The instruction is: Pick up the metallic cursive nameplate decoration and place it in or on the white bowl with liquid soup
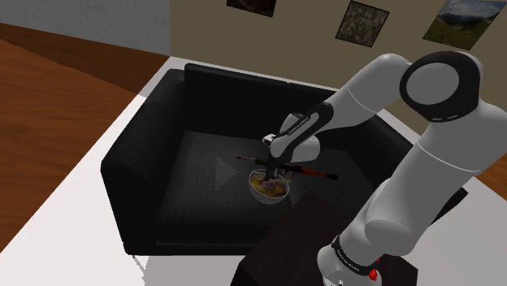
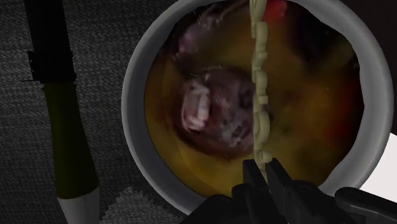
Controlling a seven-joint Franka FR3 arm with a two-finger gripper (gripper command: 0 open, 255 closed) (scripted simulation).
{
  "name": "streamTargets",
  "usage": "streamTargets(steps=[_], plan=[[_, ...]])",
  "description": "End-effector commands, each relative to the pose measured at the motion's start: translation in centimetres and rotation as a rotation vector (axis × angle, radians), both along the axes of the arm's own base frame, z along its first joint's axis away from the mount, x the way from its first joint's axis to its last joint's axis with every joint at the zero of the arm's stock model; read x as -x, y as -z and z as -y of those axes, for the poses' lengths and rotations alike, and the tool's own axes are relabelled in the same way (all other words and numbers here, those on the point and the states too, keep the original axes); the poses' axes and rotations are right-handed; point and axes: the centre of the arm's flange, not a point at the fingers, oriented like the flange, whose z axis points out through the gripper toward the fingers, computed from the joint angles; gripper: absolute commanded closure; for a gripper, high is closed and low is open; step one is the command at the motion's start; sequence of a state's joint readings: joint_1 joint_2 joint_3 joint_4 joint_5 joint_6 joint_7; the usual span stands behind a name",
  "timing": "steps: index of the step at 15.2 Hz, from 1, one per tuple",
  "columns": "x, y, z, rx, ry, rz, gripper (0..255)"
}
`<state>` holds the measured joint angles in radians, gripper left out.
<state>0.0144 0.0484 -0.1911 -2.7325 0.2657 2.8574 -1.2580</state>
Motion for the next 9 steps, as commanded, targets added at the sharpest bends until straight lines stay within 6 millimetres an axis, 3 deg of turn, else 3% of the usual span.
streamTargets(steps=[1,3,4,9], plan=[[-0.01,0.01,0.00,0.000,0.000,0.000,255],[-0.01,0.01,0.00,0.000,0.000,0.000,255],[-0.01,0.01,0.00,0.000,0.000,0.000,0],[-0.01,0.01,0.00,0.000,0.000,0.000,0]])
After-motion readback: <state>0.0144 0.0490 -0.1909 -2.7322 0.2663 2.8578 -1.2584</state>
